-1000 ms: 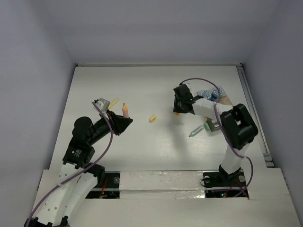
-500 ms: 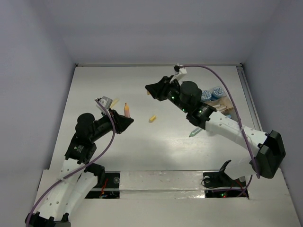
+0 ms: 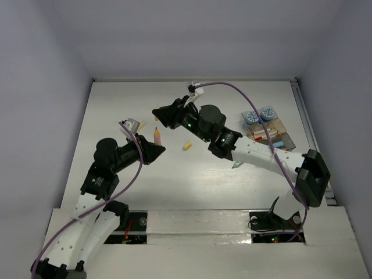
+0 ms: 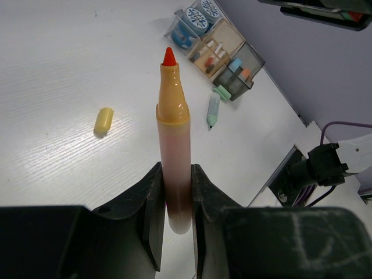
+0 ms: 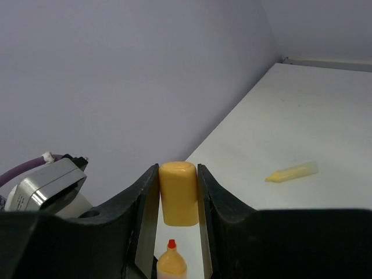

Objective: Sort the stationery into containers
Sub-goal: Close the pen cap on the pen.

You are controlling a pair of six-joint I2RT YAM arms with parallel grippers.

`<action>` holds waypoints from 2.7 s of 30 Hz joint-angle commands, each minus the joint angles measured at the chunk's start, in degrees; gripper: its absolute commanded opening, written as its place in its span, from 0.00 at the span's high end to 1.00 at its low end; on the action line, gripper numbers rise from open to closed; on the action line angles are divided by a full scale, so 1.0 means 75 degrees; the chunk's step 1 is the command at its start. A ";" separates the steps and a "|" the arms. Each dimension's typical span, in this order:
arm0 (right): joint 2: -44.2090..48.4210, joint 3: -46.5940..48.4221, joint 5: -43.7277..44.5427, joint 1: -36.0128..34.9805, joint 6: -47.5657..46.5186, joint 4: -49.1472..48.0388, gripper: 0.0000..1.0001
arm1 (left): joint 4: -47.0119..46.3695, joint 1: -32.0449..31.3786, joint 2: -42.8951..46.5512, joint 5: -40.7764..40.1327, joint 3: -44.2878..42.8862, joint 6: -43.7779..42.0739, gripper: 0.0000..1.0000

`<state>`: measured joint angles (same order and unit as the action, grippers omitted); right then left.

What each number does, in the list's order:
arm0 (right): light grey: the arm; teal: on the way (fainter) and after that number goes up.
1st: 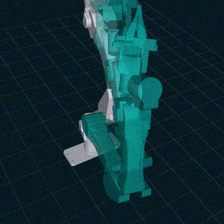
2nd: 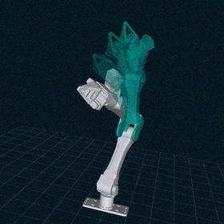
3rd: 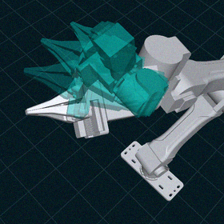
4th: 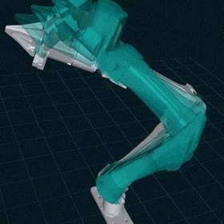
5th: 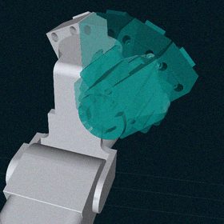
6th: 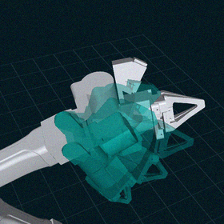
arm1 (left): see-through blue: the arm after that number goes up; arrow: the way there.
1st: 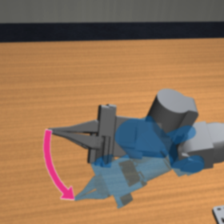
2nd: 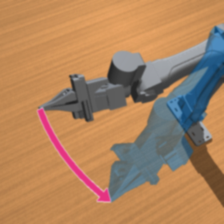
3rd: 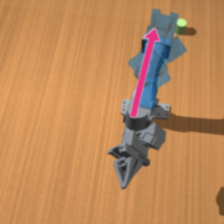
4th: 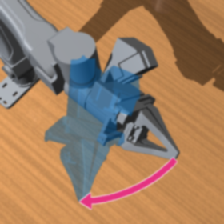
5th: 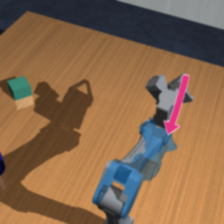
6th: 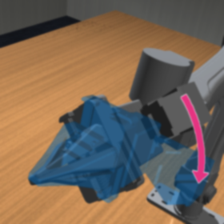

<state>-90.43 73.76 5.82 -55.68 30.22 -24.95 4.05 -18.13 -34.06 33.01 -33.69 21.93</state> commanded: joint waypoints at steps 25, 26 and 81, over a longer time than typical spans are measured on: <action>-0.0270 0.0021 0.1133 -0.0849 -0.0326 -0.0482 0.93 | -0.0224 0.0050 0.0241 -0.0488 -0.0019 -0.0018 1.00; -0.0259 0.0045 0.1157 -0.0849 -0.0349 -0.0482 0.93 | -0.0236 0.0050 0.0229 -0.0488 -0.0019 -0.0018 1.00; -0.0048 -0.0857 0.1251 -0.1236 0.0189 -0.0857 0.92 | -0.0107 0.0050 0.0381 -0.0921 -0.0078 -0.0006 1.00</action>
<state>-92.33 69.19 15.77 -63.64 29.71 -28.80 6.24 -18.15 -32.38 27.77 -33.69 21.98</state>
